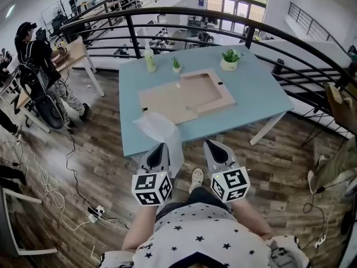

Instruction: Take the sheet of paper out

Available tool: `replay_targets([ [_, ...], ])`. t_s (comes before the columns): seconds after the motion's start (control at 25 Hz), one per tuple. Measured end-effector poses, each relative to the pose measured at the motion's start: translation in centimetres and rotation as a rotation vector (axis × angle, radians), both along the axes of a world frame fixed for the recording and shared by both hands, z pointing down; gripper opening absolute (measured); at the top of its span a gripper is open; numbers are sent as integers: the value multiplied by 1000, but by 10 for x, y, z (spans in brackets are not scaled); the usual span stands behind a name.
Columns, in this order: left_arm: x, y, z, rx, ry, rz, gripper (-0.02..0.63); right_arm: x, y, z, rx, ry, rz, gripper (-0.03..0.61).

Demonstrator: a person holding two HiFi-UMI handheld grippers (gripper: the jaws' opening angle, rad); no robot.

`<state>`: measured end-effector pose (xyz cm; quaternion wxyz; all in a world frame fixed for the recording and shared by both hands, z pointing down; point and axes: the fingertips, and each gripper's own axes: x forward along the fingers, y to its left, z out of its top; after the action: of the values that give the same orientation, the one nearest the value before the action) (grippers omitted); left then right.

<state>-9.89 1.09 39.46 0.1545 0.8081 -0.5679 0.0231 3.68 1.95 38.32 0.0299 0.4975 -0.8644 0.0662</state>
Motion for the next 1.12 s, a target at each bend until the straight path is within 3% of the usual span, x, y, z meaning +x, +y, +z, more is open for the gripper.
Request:
replay_targets([
  [1.12,-3,0,-3,-13,14,-22,2,-7,-7,0,-17,7,-36,6],
])
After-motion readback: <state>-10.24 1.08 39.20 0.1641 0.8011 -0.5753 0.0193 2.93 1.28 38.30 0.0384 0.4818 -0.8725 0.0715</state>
